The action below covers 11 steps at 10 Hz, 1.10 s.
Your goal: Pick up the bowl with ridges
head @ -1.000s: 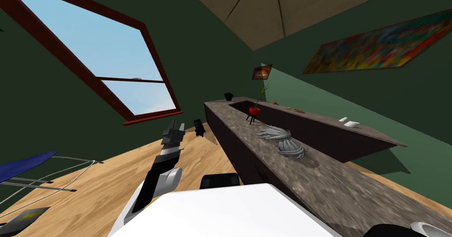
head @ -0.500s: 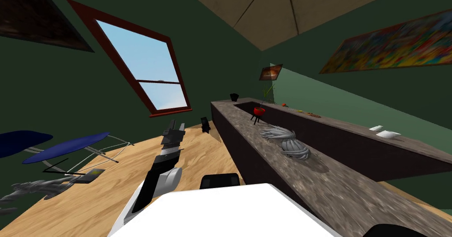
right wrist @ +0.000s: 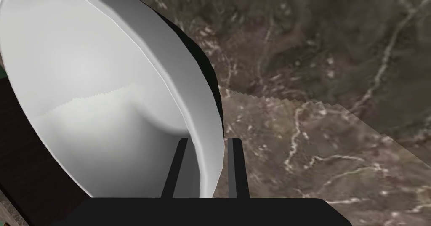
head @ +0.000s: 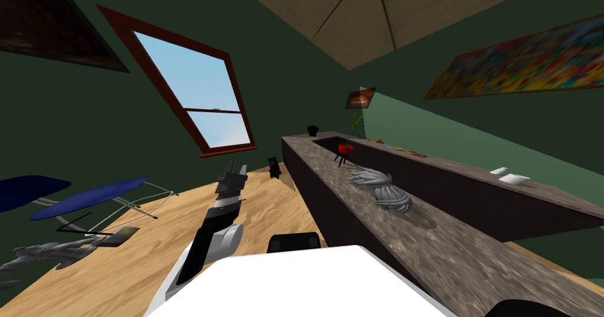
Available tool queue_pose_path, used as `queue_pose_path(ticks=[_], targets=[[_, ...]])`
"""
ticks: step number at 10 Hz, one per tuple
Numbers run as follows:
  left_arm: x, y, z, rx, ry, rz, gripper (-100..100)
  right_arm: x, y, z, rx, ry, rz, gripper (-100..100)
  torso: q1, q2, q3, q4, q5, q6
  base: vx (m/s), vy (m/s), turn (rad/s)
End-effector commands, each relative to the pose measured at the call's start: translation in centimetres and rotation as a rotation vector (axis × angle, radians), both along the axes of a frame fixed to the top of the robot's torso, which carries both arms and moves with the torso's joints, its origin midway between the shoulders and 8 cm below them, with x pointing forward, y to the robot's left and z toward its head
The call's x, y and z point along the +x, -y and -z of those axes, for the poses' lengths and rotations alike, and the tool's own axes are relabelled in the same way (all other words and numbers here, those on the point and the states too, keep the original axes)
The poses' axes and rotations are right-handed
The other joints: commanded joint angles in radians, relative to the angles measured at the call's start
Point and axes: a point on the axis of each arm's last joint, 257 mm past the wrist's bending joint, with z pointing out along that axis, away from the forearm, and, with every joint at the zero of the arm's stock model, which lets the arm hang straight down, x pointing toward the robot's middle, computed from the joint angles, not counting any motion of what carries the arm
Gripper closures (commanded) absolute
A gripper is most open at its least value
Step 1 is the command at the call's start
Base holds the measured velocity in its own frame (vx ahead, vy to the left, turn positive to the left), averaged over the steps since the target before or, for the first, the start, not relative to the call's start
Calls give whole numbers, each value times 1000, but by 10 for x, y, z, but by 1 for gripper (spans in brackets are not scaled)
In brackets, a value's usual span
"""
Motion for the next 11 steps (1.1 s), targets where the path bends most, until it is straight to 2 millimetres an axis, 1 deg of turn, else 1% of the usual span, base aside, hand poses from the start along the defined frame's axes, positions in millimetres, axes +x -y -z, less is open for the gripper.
queue_pose_path(ticks=[1, 2, 3, 5, 10, 11], targets=[[0, 0, 0, 0, 0, 0, 0, 0, 0, 0, 0, 0, 0, 0, 0, 0, 0, 0, 0, 0, 0, 0, 0], [0, 0, 0, 0, 0, 0, 0, 10, 2, -4, -2, -3, -41, 100, 0, 0, 0, 0, 0, 0, 102, 0, -348], [0, 0, 0, 0, 0, 0, 0, 19, 4, -6, -1, -2, -68, 100, 1, -3, -2, -1, 0, 4, 178, -30, -421], [0, 0, 0, 0, 0, 0, 0, 36, 6, -10, -1, -2, -122, 100, 1, -9, -5, -2, 1, 0, 161, 21, -275], [0, 0, 0, 0, 0, 0, 0, 77, 11, -21, -4, -3, -258, 100, 4, -9, -5, -2, 4, 0, 142, 16, -276], [0, 0, 0, 0, 0, 0, 0, 72, 10, -19, -3, -2, -240, 100, 4, -9, -5, -2, 4, -1, 46, 15, -71]])
